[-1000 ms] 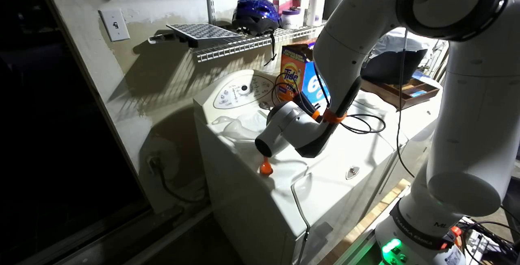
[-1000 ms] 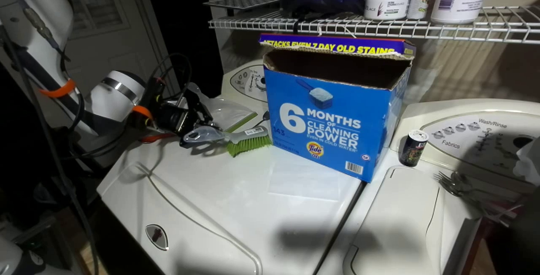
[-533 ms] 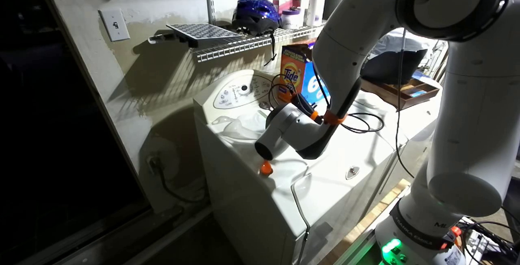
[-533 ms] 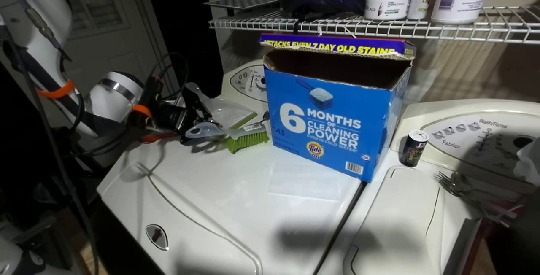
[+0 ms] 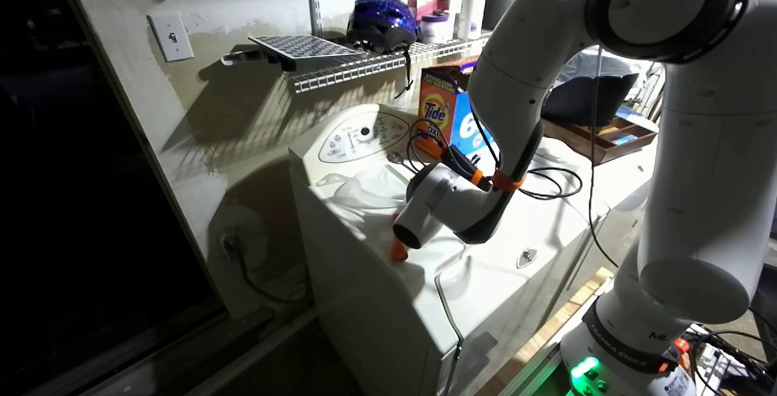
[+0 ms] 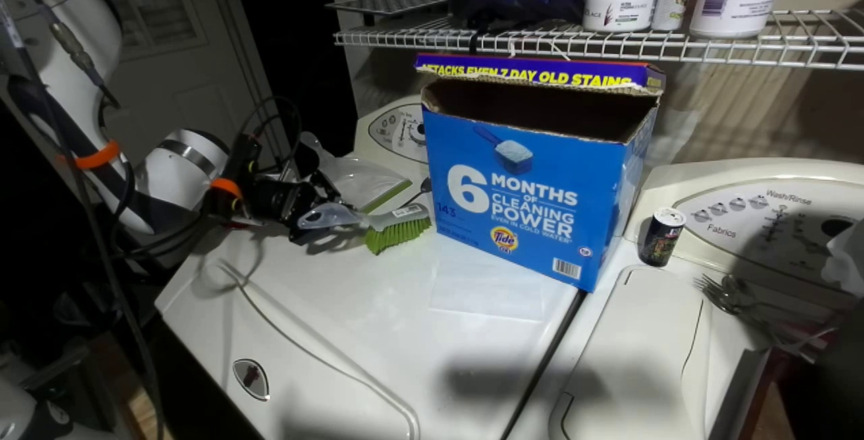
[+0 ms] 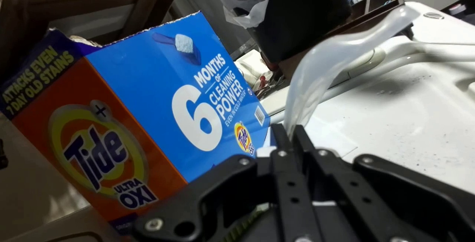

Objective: Turn the hand broom over and make it stand on its bristles

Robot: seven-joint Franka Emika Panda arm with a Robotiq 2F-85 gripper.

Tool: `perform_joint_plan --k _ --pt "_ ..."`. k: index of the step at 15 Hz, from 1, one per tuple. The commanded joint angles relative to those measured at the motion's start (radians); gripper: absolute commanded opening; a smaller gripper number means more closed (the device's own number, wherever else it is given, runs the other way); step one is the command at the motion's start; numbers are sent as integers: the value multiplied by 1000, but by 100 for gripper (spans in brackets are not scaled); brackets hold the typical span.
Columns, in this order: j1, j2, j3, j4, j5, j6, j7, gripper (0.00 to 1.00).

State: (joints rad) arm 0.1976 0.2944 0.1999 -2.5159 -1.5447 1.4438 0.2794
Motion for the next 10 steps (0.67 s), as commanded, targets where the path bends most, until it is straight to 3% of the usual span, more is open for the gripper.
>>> perform_joint_plan --k 1,3,4,5,10 --pt "-6 20 -2 -19 -52 -24 1 2" --pt "-6 27 0 -24 -53 -25 4 4" --pt "-7 27 0 -25 -52 -25 7 31" --pt "-7 27 -1 -26 -51 -26 9 33" --pt "-9 21 0 -21 -50 -25 8 66"
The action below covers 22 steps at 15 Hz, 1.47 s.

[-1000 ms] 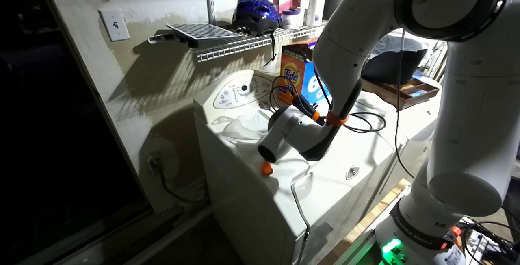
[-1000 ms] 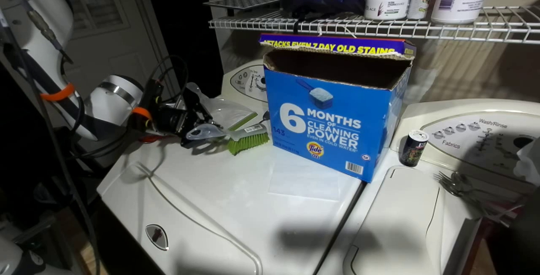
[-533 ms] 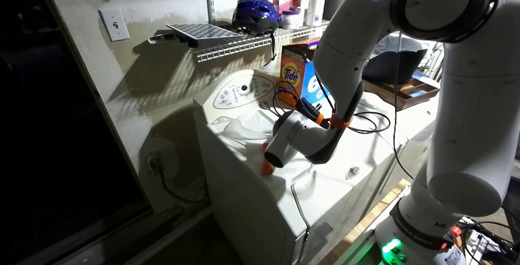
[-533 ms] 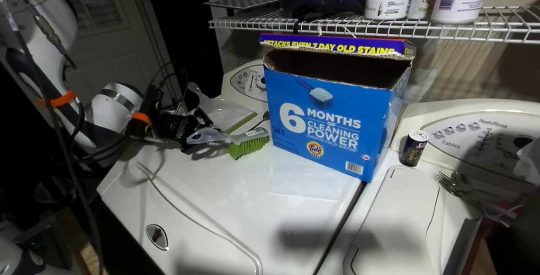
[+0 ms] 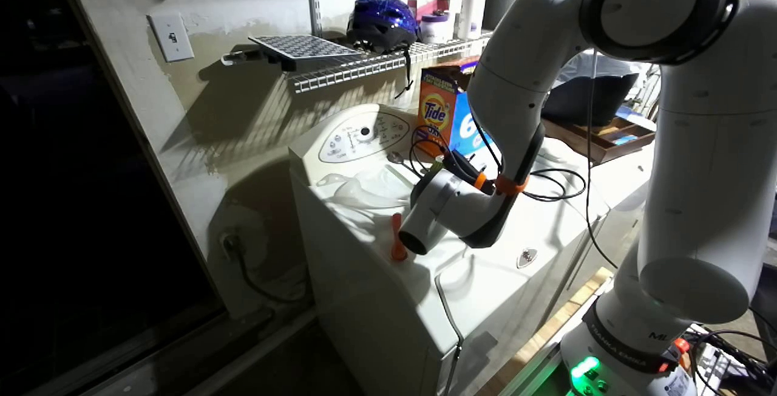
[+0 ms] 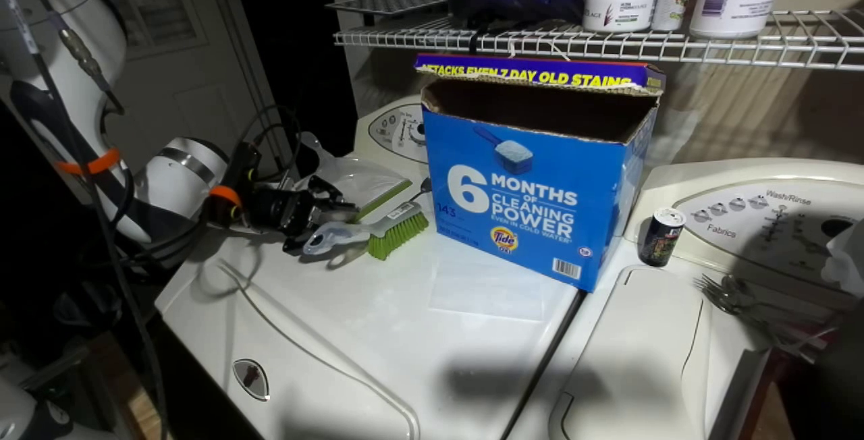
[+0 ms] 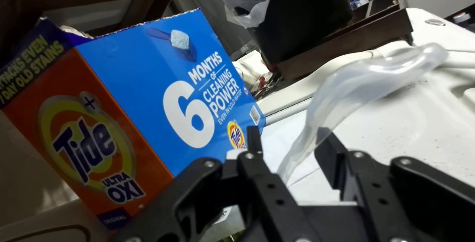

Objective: Turn the hand broom over and make it stand on its bristles

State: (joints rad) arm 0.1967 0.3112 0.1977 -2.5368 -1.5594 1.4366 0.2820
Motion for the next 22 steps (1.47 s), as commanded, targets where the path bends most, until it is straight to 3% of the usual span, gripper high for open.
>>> perform_joint_plan --k 1,4,6,9,17,22 --pt "-8 0 2 2 -35 -18 5 75" --pt "-9 -2 5 14 10 -29 4 95" --pt "-12 -5 7 23 48 -37 -3 100" --pt "-23 -10 7 52 128 -52 -12 100" --pt "-50 -31 -4 166 473 -57 17 100" --pt "-66 -68 -31 234 586 -36 114 100"
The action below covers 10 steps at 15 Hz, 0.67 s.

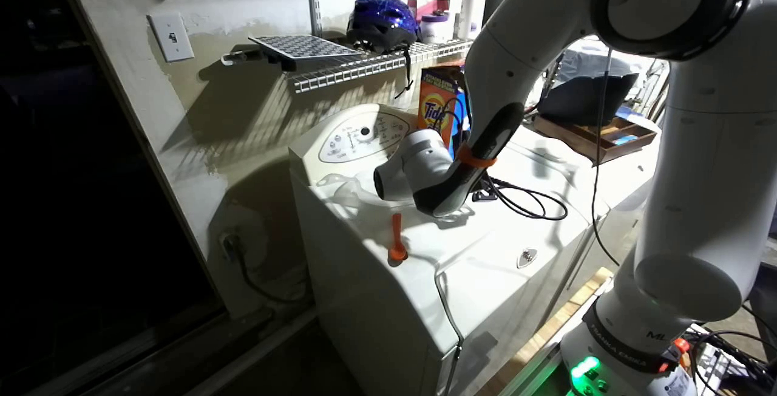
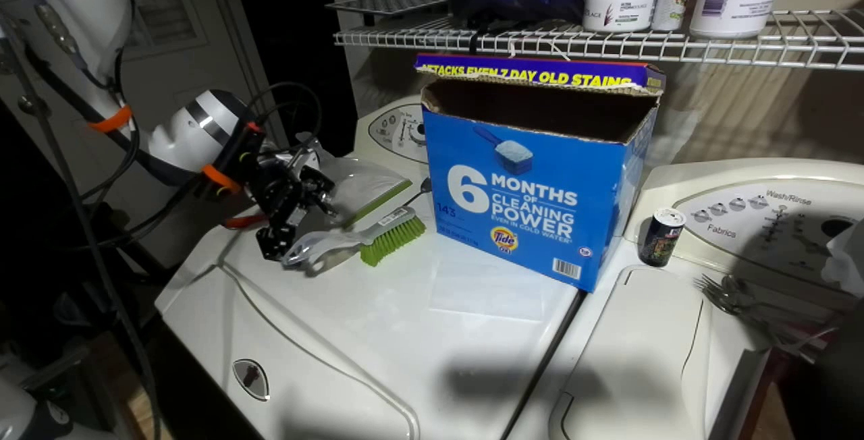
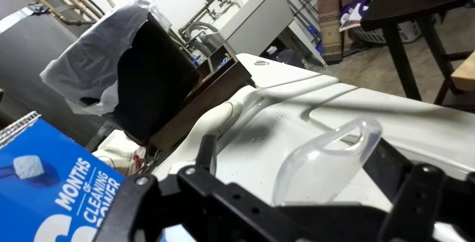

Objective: Turn the hand broom over and make it stand on its bristles

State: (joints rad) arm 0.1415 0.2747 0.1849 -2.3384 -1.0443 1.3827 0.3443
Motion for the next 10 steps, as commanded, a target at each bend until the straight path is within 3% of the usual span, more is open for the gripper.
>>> perform_joint_plan --k 1,10 --pt "-14 -42 -26 45 85 25 75 100" --pt "-44 -88 -89 115 344 107 223 100"
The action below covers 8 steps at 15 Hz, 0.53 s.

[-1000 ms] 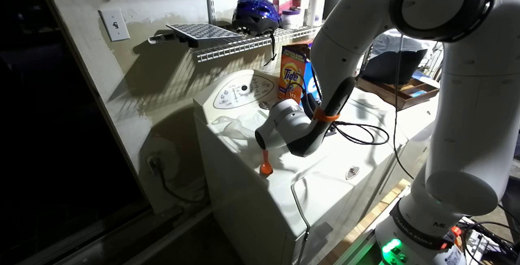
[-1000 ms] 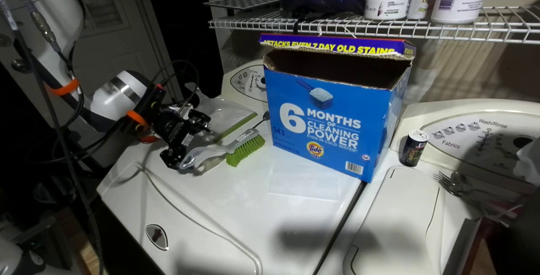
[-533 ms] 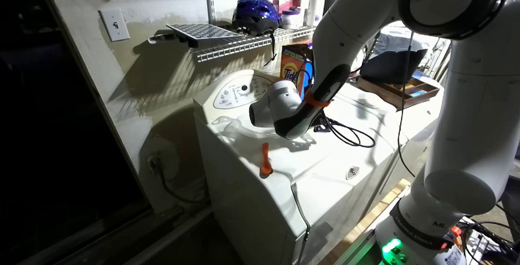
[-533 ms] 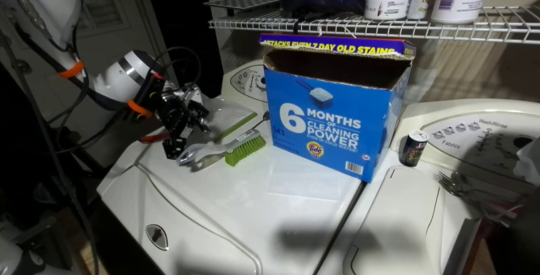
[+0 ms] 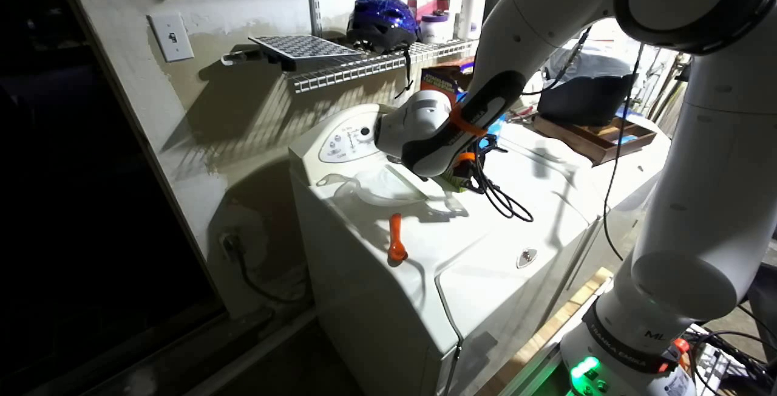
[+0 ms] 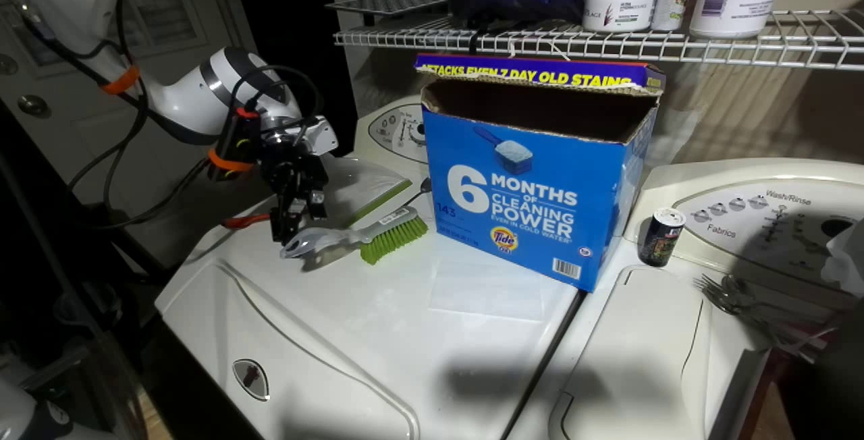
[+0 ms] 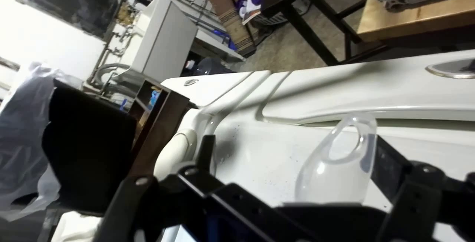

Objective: Turn the hand broom over and make it stand on its bristles

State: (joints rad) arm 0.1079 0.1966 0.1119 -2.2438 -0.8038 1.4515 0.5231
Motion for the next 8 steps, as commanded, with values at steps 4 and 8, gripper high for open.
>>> perform_joint_plan --k 4,8 --pt "-20 -26 -46 29 221 103 117 100" --pt "-28 -83 -77 0 231 207 231 100"
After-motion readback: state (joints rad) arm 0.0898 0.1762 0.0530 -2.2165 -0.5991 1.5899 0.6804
